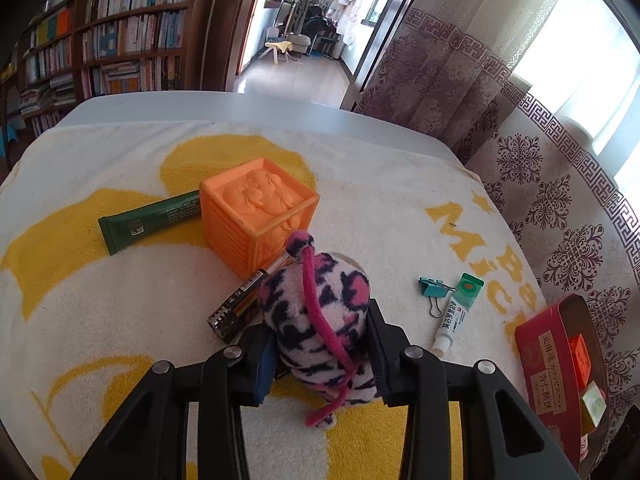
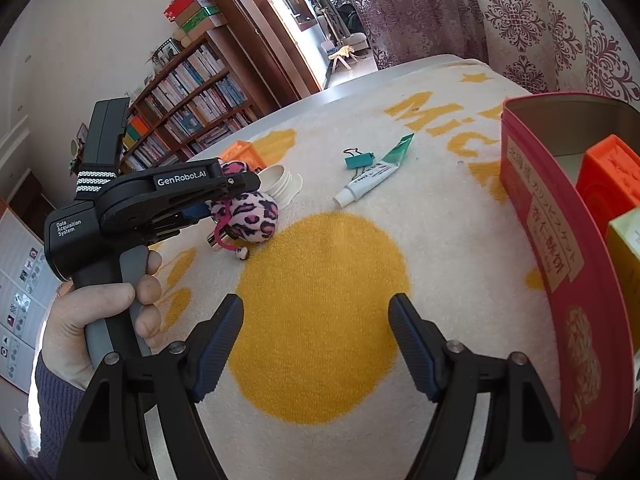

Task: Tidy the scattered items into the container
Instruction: 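Grasp the pink leopard plush with the left tool while the right tool moves toward the brown bottle, then close the right tool on the brown-capped bottle while the left tool holds the plush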

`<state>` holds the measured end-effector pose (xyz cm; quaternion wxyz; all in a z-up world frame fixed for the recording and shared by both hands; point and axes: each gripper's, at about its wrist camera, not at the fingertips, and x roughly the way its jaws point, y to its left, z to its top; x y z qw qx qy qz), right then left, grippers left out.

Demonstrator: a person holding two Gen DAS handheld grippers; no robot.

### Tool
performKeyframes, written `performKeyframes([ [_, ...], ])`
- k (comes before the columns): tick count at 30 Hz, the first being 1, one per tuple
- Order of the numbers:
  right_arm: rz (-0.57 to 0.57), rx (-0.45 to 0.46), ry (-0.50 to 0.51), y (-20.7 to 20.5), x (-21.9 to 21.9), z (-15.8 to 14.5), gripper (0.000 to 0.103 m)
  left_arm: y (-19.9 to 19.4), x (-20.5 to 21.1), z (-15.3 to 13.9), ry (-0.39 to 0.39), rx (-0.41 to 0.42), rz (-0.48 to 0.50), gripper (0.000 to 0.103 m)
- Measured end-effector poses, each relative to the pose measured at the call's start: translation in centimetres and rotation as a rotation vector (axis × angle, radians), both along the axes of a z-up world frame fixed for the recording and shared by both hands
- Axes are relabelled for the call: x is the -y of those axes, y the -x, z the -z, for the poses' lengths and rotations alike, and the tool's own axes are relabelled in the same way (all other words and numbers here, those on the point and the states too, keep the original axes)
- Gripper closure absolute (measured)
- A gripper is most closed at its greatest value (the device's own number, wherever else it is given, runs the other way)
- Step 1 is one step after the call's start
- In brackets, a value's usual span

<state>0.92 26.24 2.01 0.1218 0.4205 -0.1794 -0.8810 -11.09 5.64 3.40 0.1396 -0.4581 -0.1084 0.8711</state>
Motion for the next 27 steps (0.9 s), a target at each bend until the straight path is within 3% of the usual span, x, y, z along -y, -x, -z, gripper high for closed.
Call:
performKeyframes([
  [15,-0.104,0.017,-0.019,1.6,2.7,-0.8,0.025,-5.6,10.4,0.7,-0.006,-0.014,-0.099,0.062],
  [20,-0.233,-0.059,-0.167,3.7,7.2,-2.8,0.025,-6.3,11.6,1.0,-0.032,-0.018,-0.108,0.062],
  [23,-0.317,-0.057,-0.223,5.9,9.7,-2.0,0.025,-6.7,11.5,0.8,-0.031,-0.029,-0.095,0.062],
  [27,-0.334,-0.044,-0.284,8.7,11.3,-0.5,0.025,-7.1,11.2,0.5,-0.043,-0.039,-0.075,0.062],
])
